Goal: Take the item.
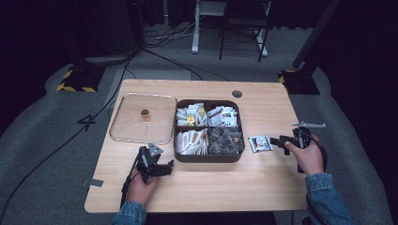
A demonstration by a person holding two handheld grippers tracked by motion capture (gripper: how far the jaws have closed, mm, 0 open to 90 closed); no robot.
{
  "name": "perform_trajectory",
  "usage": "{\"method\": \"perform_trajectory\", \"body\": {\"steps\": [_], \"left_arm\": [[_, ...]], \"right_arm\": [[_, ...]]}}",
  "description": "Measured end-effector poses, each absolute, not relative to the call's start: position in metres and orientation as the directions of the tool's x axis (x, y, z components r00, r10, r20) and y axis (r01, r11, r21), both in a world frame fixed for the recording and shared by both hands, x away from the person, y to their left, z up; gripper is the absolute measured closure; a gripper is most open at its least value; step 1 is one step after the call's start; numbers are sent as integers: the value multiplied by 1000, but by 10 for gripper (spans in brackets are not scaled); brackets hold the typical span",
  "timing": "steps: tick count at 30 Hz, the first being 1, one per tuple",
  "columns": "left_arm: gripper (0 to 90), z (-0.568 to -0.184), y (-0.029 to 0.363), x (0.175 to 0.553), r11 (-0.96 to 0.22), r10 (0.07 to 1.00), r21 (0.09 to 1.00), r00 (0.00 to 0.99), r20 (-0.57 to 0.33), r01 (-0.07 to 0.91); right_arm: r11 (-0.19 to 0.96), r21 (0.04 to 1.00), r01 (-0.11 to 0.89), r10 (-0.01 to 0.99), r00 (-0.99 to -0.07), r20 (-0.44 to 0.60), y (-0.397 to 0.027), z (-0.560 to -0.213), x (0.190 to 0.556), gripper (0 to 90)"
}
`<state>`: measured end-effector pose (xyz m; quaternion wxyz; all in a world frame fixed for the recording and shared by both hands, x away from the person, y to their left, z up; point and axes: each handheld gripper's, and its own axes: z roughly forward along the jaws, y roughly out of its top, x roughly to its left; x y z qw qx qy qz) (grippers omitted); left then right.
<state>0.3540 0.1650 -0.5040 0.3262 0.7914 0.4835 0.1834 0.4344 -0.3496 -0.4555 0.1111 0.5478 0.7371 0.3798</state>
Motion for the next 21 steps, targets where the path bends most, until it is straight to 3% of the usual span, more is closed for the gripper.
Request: {"method": "perform_trajectory", "body": {"steps": [6,21], "left_arm": [[160,-504,165,354,-321,885,693,466,-24,646],[160,-504,165,353,-319,885,693,465,-27,647]], "right_arm": [[125,720,683,856,-441,270,-342,-443,427,408],[263,798,542,731,-652,203,-304,-413,382,410]]}}
